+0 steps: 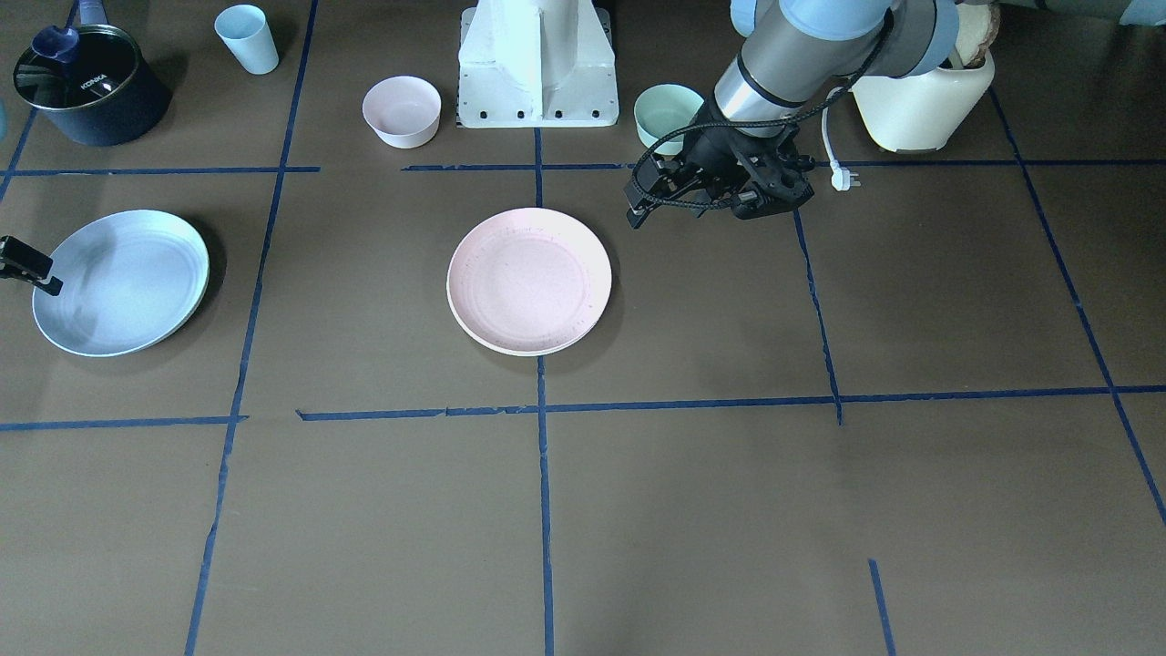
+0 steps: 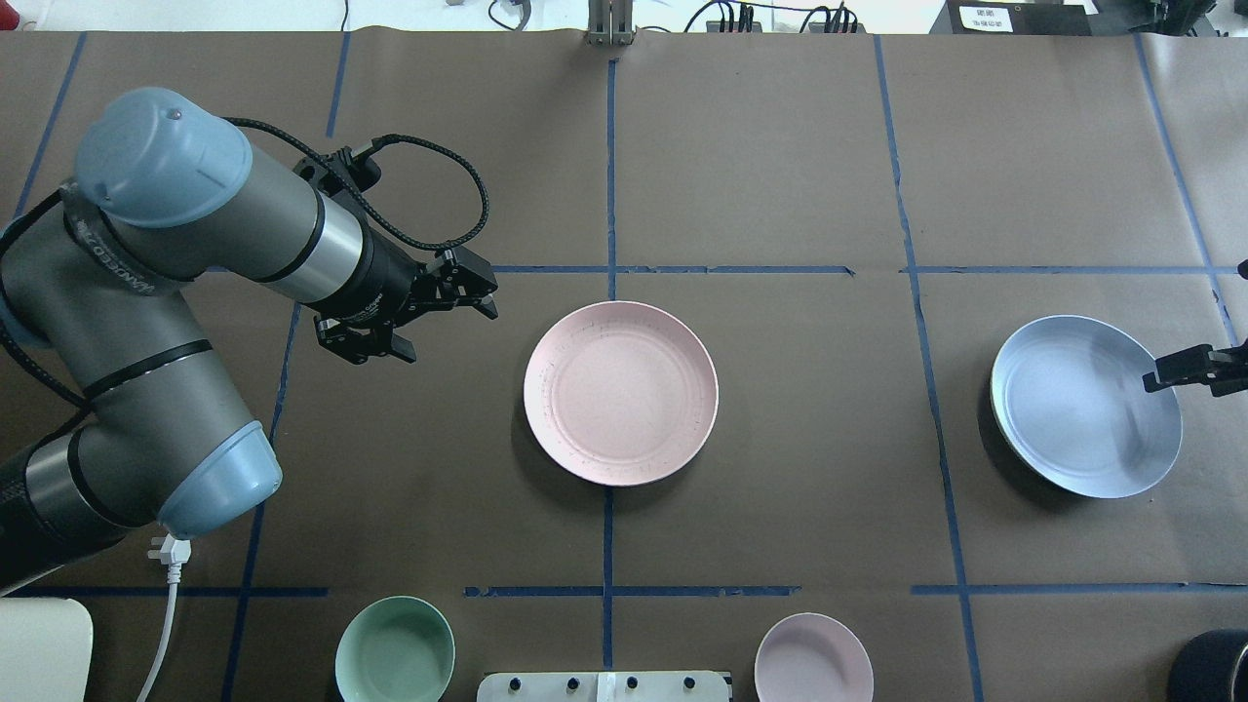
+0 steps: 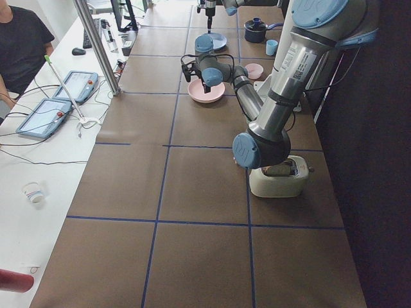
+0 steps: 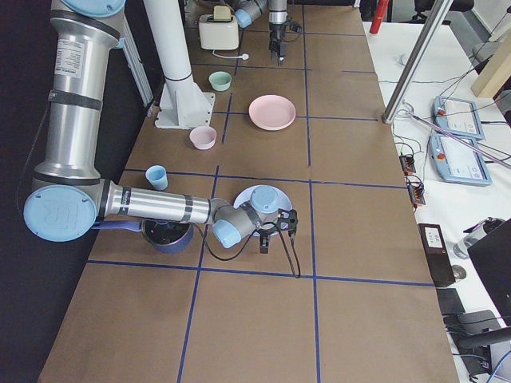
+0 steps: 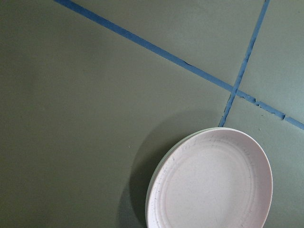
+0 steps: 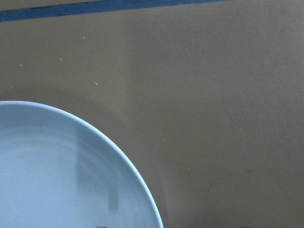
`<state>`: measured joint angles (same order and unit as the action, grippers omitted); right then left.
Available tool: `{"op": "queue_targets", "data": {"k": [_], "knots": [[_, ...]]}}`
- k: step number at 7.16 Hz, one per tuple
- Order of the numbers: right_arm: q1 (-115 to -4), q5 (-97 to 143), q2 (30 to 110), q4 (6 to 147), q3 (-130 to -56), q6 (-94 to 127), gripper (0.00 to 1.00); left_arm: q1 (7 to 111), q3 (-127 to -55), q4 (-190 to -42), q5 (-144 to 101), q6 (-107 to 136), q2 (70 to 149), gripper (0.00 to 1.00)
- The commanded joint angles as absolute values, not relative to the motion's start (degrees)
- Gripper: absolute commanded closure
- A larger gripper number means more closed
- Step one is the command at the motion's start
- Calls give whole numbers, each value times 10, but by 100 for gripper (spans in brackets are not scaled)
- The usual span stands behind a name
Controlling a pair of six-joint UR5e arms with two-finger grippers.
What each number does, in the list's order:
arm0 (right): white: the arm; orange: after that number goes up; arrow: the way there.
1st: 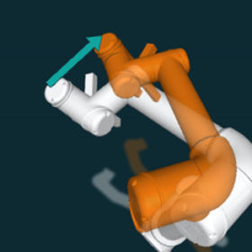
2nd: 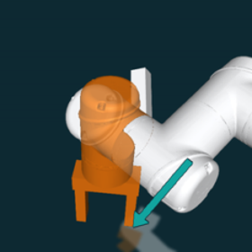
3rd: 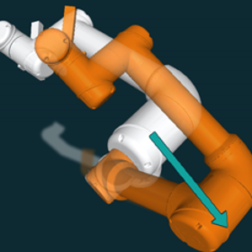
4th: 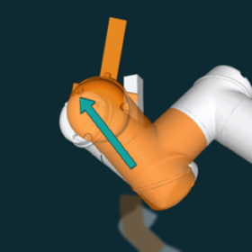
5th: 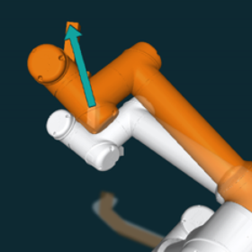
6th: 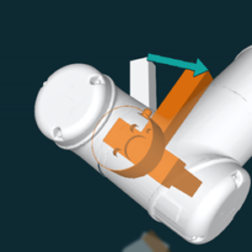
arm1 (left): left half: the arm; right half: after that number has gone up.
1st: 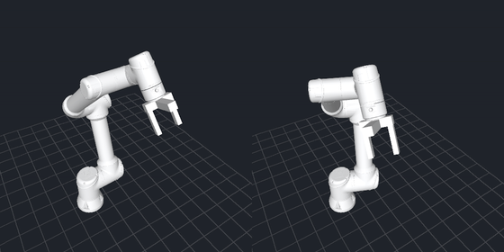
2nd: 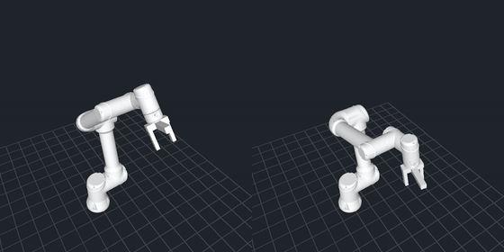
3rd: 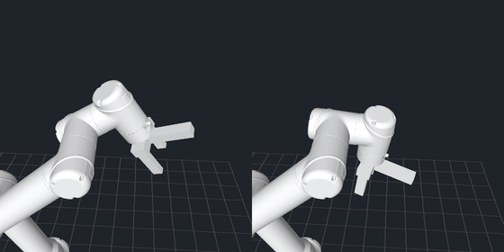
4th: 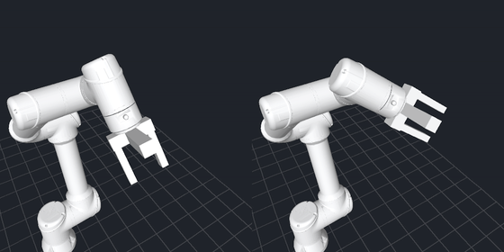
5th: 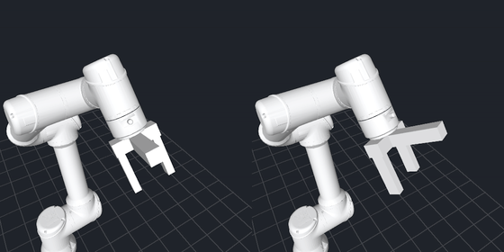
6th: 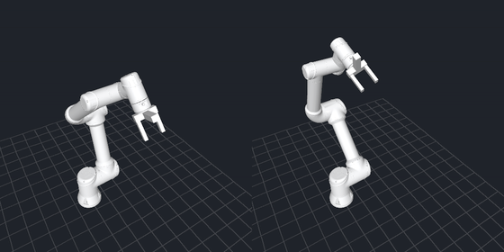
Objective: Stack three plates with pink and blue
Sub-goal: 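Grasp the light blue plate rim with the right gripper while the left arm withdraws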
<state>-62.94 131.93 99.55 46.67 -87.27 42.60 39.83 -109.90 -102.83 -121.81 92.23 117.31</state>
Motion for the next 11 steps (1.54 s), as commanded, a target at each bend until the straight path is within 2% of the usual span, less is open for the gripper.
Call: {"op": "queue_targets", "data": {"k": [1, 2, 3, 7, 10, 11], "knots": [[-626, 1319, 992, 467, -868, 427, 53, 403, -1107, -1028, -1218, 919, 1168, 0], [-625, 1319, 992, 467, -868, 425, 85, 403, -1107, -1028, -1218, 919, 1168, 0], [-625, 1319, 992, 467, -868, 422, 100, 403, -1107, -1028, -1218, 919, 1164, 0], [-628, 1334, 1000, 458, -884, 425, 100, 405, -1114, -1028, -1218, 919, 1159, 0], [-741, 1470, 993, 426, -886, 429, 100, 424, -1140, -1027, -1217, 918, 1119, 0], [-746, 1478, 991, 426, -894, 429, 100, 433, -1142, -1019, -1218, 855, 1098, 0]]}}
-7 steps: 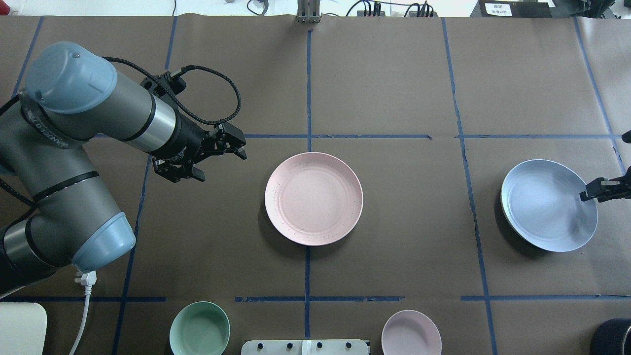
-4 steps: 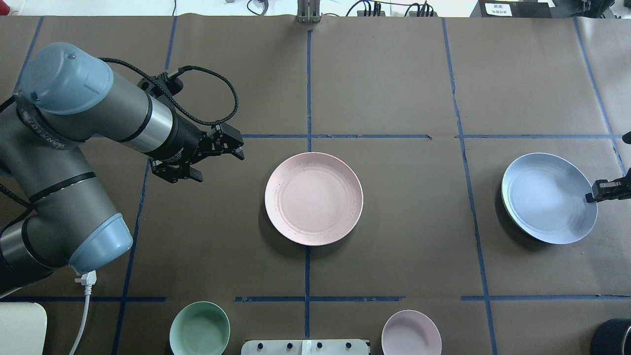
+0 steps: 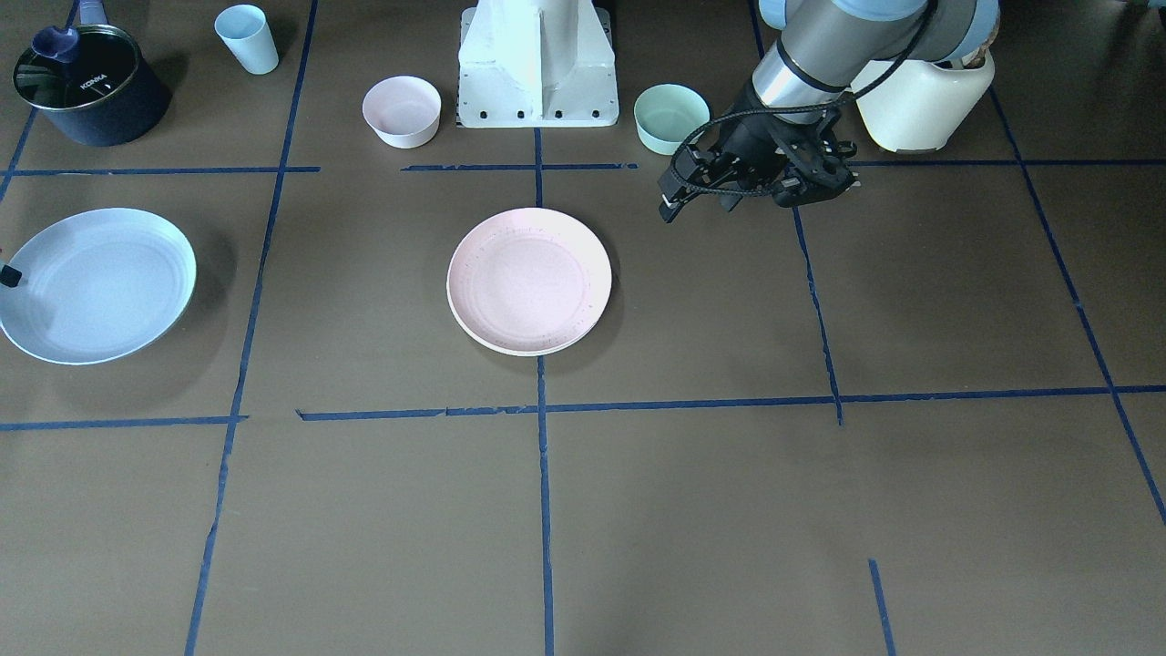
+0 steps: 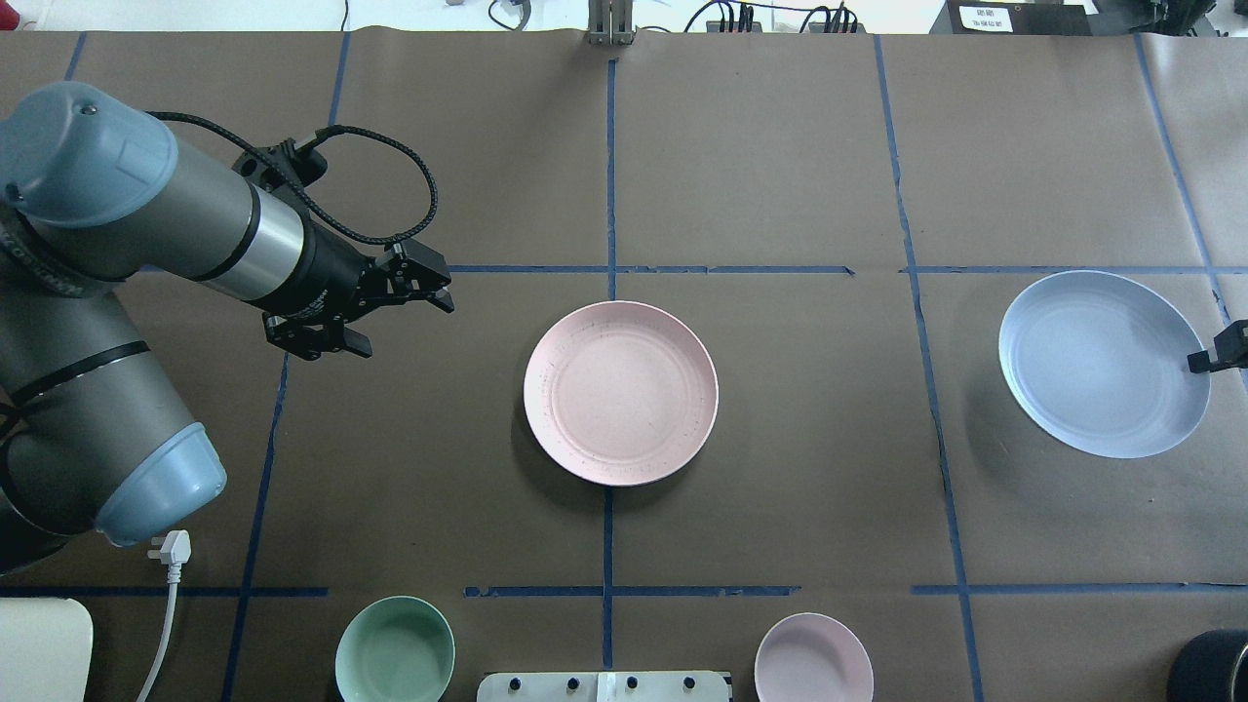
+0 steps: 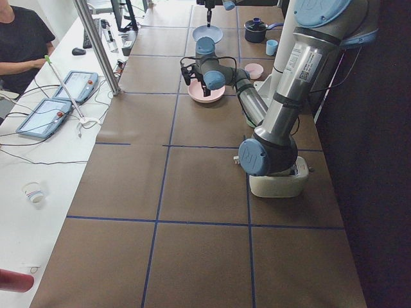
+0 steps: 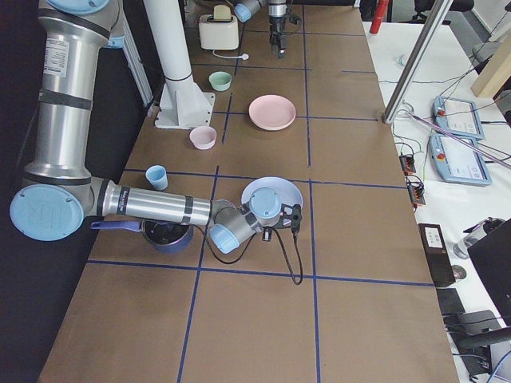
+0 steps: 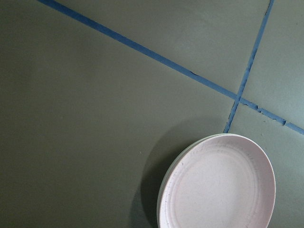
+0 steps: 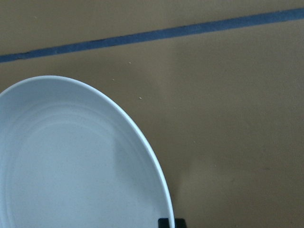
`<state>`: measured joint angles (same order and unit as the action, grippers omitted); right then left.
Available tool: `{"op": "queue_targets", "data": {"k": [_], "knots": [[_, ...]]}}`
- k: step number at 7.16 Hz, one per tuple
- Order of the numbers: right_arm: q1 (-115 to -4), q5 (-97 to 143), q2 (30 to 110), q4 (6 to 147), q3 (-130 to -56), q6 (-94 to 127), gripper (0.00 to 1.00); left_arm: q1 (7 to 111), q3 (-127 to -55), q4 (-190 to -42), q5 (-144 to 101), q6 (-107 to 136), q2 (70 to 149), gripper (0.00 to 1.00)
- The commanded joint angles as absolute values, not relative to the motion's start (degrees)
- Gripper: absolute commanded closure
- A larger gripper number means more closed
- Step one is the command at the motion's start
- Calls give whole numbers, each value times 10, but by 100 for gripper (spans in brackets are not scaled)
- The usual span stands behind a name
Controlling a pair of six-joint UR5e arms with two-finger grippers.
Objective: Stack three plates with pink and blue
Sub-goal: 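Grasp the light blue plate rim with the right gripper while the left arm withdraws, then carry the light blue plate with the right gripper onto the pink plate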
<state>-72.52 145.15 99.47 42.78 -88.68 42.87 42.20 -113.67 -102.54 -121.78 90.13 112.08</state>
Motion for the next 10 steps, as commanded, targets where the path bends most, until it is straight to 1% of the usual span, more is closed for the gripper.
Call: {"op": "queue_targets", "data": {"k": [1, 3, 5, 7, 8, 9, 10], "knots": [[-746, 1479, 984, 425, -907, 448, 100, 457, -1143, -979, -1218, 775, 1082, 0], [-744, 1480, 935, 426, -958, 585, 100, 510, -1143, -891, -1219, 578, 1060, 0], [-685, 1459, 867, 428, -978, 683, 100, 599, -1132, -880, -1222, 410, 1015, 0], [-575, 1364, 808, 435, -995, 764, 100, 683, -1082, -881, -1311, 277, 989, 0], [-498, 1285, 805, 437, -1011, 779, 100, 714, -1064, -881, -1315, 233, 984, 0], [-444, 1228, 801, 463, -1028, 780, 100, 730, -1046, -882, -1316, 203, 983, 0], [-401, 1183, 769, 542, -1048, 780, 100, 746, -1037, -882, -1316, 179, 983, 0]]}}
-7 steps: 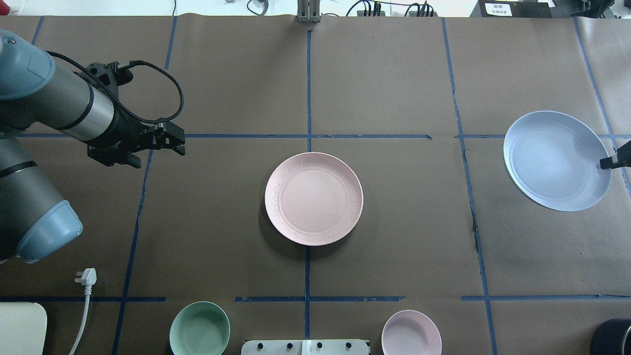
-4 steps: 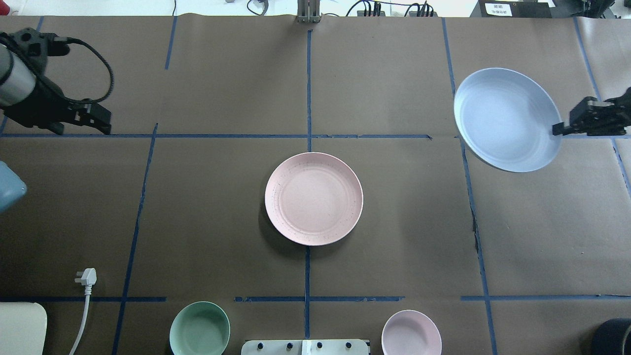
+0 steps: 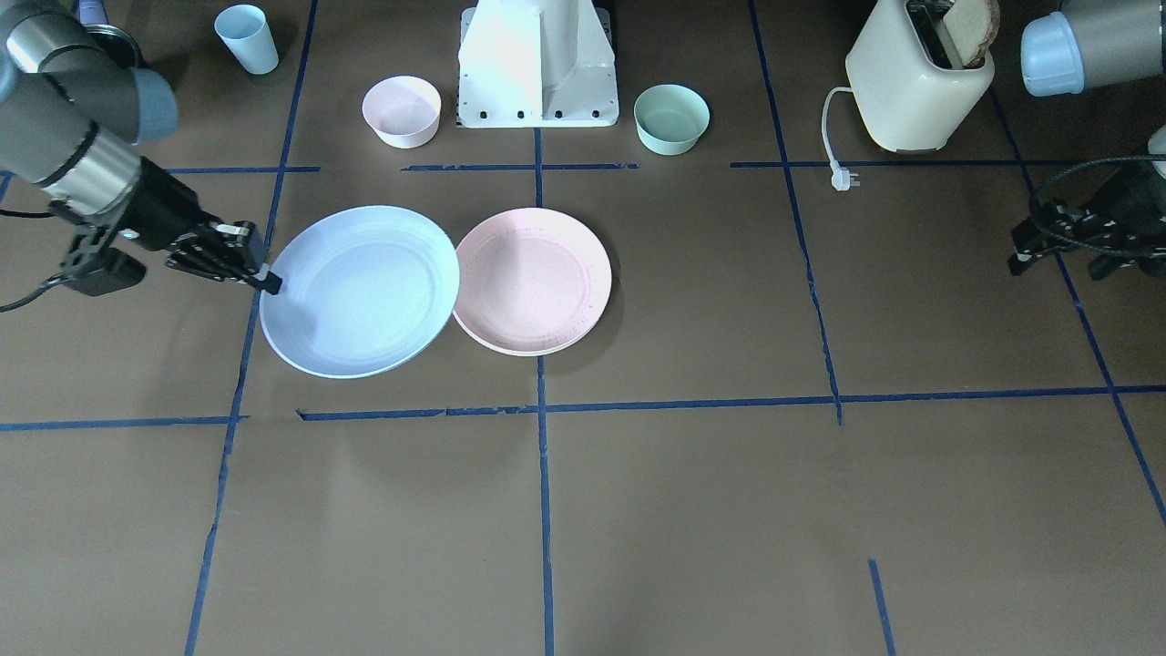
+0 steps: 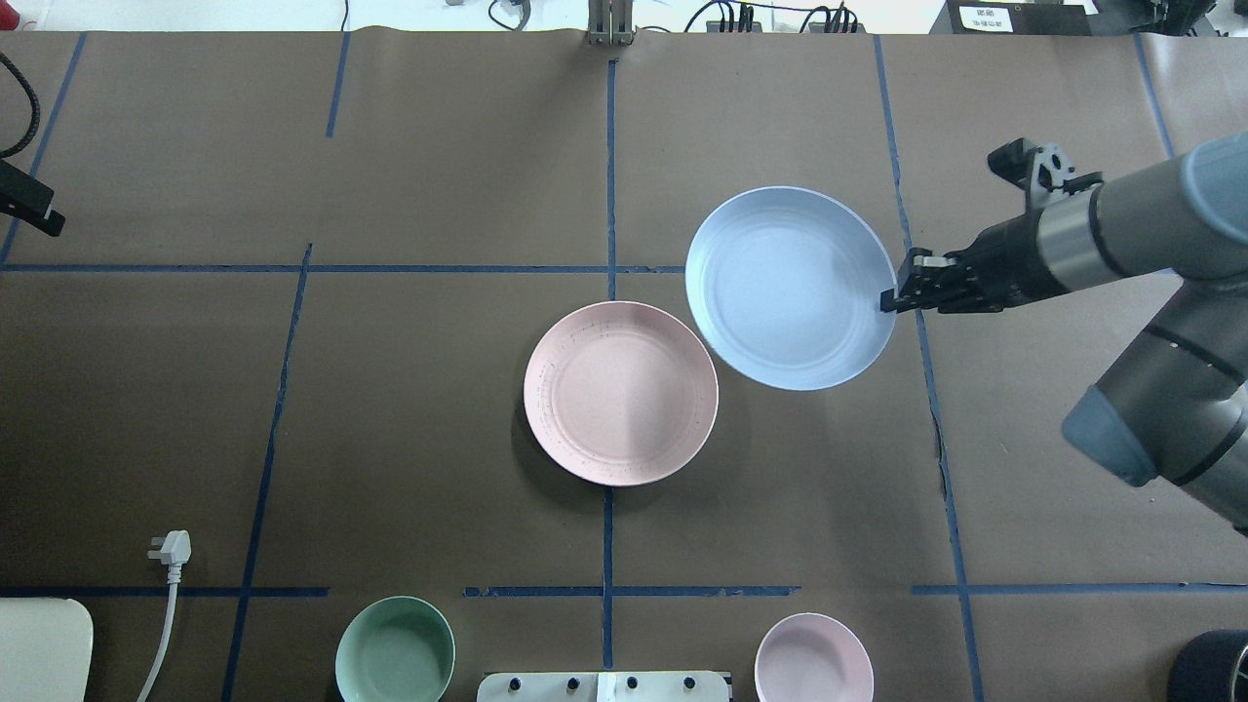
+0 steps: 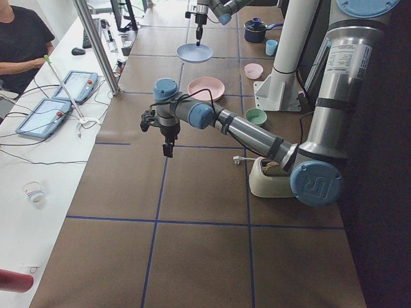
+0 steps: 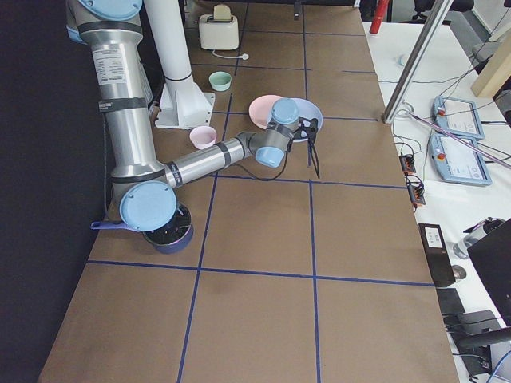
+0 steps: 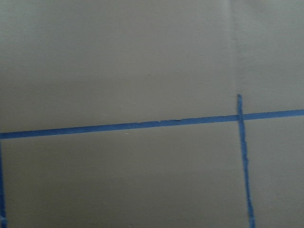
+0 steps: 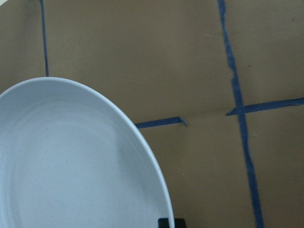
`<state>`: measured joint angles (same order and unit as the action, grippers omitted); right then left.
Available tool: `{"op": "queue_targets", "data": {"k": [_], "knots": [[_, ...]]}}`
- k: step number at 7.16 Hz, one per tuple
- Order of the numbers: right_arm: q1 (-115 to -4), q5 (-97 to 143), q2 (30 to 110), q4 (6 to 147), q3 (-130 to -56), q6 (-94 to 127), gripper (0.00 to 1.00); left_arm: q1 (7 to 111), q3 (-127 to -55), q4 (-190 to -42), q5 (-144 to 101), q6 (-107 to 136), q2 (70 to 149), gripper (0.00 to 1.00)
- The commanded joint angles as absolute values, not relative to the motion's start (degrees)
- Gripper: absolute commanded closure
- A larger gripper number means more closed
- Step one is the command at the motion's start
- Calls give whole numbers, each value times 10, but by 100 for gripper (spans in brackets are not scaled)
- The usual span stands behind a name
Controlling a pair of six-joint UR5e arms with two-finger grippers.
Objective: Stack three plates with pink and blue
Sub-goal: 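Carry the light blue plate with the right gripper onto the pink plate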
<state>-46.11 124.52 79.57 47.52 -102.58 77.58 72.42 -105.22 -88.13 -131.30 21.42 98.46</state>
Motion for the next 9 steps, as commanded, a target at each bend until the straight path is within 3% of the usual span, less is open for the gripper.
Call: {"op": "queue_targets", "data": {"k": [1, 7, 8, 9], "knots": [[-357, 1130, 726, 615, -1056, 780, 100, 760, -1026, -882, -1322, 157, 983, 0], [-300, 1081, 682, 645, -1050, 801, 100, 801, -974, -885, -1342, 84, 978, 0], [-300, 1081, 682, 645, -1050, 801, 93, 802, -972, -887, -1342, 84, 974, 0], [-296, 1079, 684, 645, -1048, 799, 1, 802, -971, -888, -1342, 83, 972, 0]]}}
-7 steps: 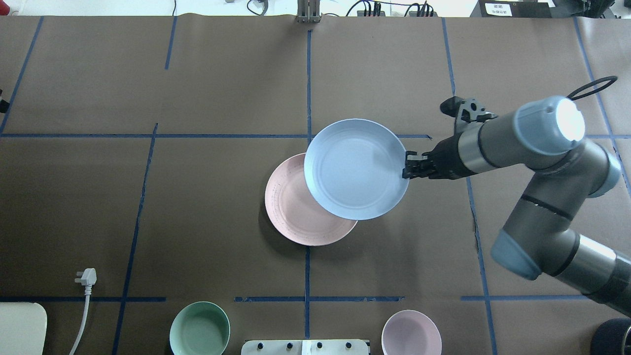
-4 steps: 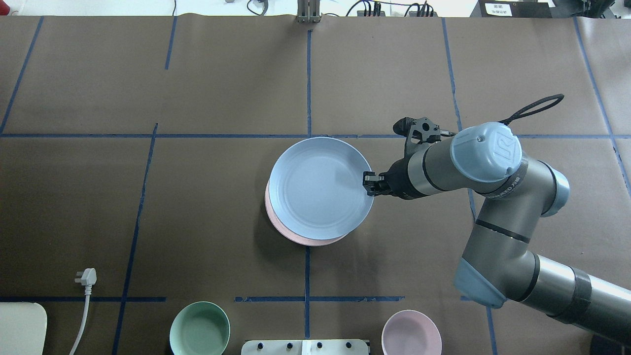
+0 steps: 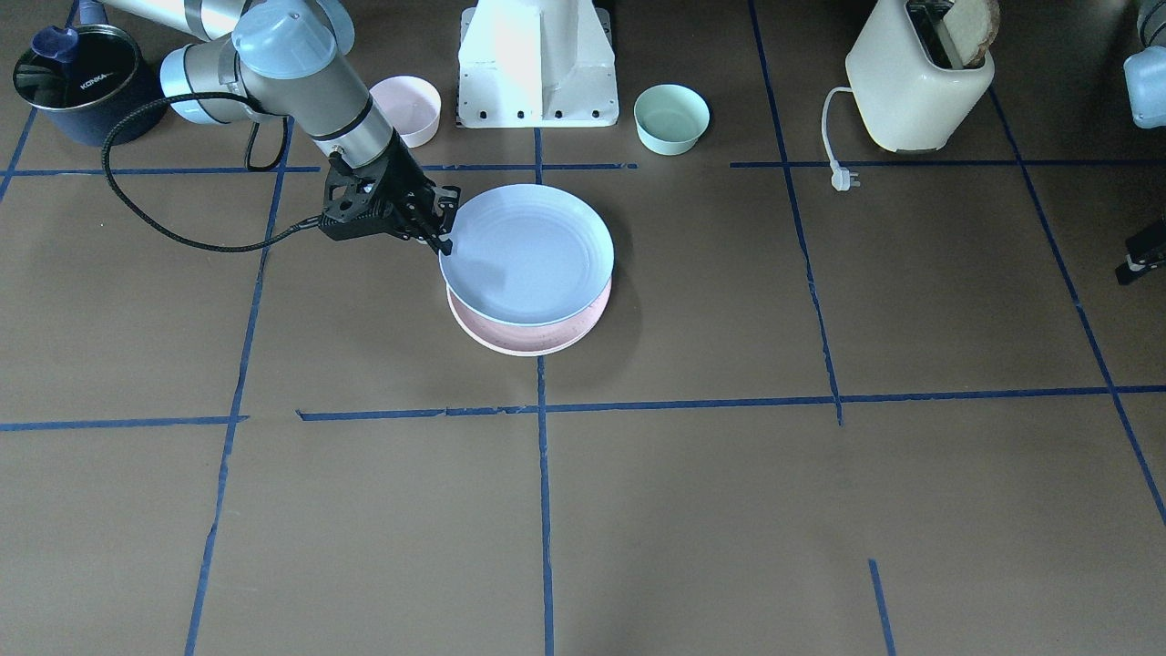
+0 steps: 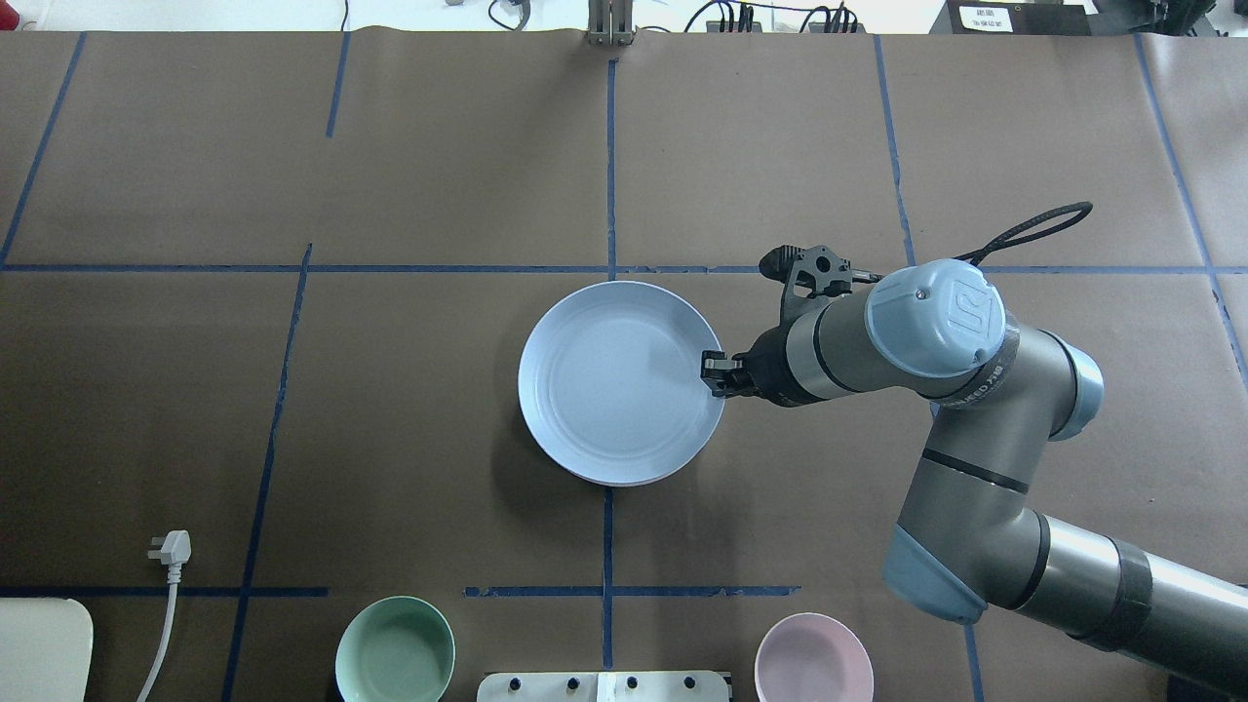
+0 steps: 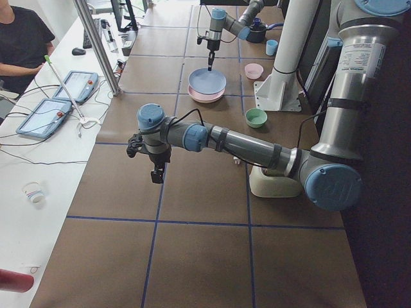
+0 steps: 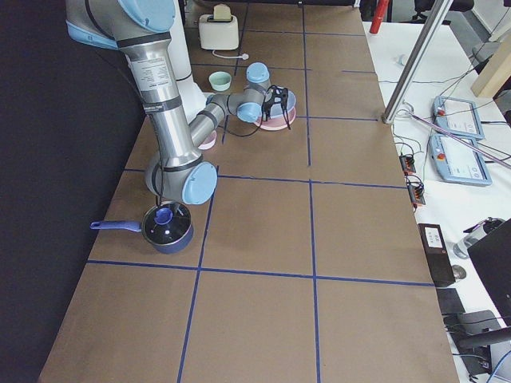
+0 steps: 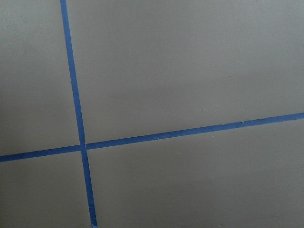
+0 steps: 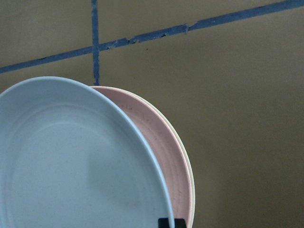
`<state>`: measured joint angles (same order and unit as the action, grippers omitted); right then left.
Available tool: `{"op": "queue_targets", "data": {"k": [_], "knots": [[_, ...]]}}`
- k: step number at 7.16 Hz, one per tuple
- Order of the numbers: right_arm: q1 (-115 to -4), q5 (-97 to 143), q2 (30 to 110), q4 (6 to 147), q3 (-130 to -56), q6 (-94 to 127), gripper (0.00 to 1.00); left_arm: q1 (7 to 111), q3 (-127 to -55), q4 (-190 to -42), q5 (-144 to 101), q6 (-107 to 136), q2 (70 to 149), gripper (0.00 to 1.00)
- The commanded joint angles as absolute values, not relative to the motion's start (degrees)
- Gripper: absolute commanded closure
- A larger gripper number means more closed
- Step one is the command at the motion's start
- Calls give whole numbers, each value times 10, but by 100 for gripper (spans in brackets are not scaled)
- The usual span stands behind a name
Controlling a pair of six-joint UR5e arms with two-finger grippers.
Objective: Stack three plates with pink and blue
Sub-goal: 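Open the right gripper and withdraw it from the plate stack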
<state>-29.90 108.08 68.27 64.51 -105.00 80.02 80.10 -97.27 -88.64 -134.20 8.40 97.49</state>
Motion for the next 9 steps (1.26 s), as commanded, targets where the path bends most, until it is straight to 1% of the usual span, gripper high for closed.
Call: {"op": "queue_targets", "data": {"k": [1, 4, 5, 6, 7, 9], "knots": [[-294, 1066, 682, 644, -1047, 799, 0, 802, -971, -888, -1342, 83, 970, 0], [-304, 1070, 687, 646, -1049, 793, 0, 802, -970, -887, -1342, 84, 968, 0], [-333, 1078, 693, 649, -1050, 785, 0, 809, -970, -887, -1344, 83, 959, 0], [-367, 1111, 696, 685, -1054, 722, 0, 825, -967, -884, -1362, 49, 949, 0], [-407, 1143, 707, 717, -1057, 662, 0, 851, -945, -884, -1369, 8, 942, 0], [-510, 1223, 788, 720, -1053, 474, 0, 894, -899, -883, -1368, -70, 941, 0]]}}
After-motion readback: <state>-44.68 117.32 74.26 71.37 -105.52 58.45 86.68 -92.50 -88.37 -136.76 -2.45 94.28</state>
